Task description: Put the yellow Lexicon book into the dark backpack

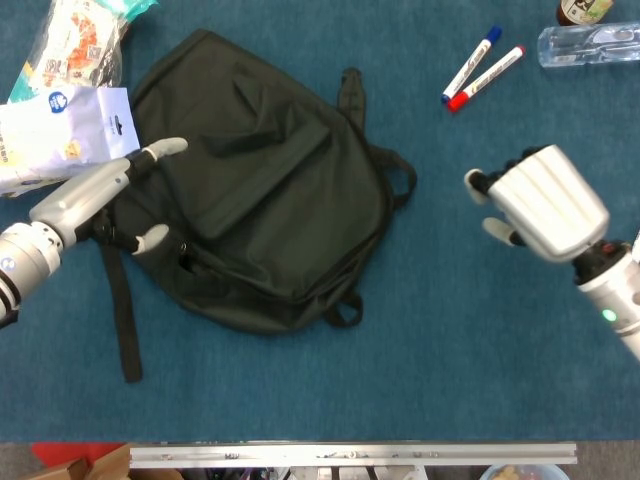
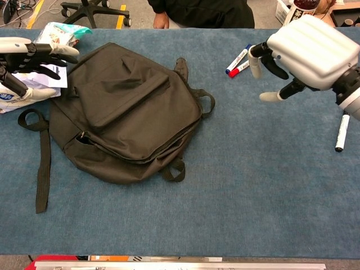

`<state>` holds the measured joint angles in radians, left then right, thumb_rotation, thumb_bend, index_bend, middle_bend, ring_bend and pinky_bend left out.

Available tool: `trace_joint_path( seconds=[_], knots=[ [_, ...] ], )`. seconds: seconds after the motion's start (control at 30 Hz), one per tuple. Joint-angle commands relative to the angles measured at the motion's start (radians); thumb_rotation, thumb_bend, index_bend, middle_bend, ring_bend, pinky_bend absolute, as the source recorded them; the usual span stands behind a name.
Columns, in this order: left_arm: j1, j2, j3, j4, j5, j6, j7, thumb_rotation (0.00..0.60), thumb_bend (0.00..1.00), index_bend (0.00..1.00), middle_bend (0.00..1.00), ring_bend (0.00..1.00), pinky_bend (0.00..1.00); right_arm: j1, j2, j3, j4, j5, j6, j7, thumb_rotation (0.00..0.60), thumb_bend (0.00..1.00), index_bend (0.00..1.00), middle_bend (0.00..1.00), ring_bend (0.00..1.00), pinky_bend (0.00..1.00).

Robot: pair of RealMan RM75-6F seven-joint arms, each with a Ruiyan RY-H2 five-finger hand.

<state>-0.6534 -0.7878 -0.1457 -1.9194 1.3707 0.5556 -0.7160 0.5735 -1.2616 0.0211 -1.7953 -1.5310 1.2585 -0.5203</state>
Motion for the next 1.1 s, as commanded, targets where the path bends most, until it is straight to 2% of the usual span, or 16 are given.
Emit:
trace_joint_path(
  seconds=[0.03,0.23,0.37,0.7,0.97,1.1],
  knots=[
    [0.025,-0.001,0.003,-0.001,-0.004,0.056,0.029,0.6,0.39,0.0,0.07,0.02,0.13,-0.025,0.045,-0.003,-0.009,0.011,0.01,0.018,0.6,0.0,0.6,0.84,0.8,0.8],
    [0.11,-0.051,0.016,0.024,-0.027,0.255,0.175,0.6,0.39,0.05,0.14,0.06,0.13,-0.081,0.142,-0.005,-0.021,0.062,0.025,0.1,0.6,0.02,0.6,0.7,0.61,0.63],
    [0.171,-0.097,0.028,0.055,-0.038,0.39,0.288,0.6,0.39,0.08,0.15,0.06,0.13,-0.132,0.177,-0.011,0.001,0.056,0.078,0.149,0.6,0.1,0.6,0.63,0.54,0.58],
    [0.338,-0.2,0.07,0.159,-0.007,0.706,0.494,0.6,0.39,0.11,0.15,0.06,0.13,-0.262,0.194,-0.027,0.094,0.08,0.186,0.205,0.6,0.11,0.57,0.62,0.53,0.57],
    [0.46,-0.267,0.115,0.227,0.042,0.89,0.61,0.6,0.39,0.14,0.15,0.06,0.13,-0.36,0.209,-0.045,0.083,0.104,0.248,0.208,0.6,0.11,0.57,0.62,0.52,0.57],
    [0.507,-0.292,0.14,0.247,0.066,0.944,0.649,0.6,0.39,0.14,0.15,0.06,0.13,-0.402,0.21,-0.046,0.084,0.12,0.275,0.222,0.6,0.11,0.57,0.62,0.51,0.57]
  ],
)
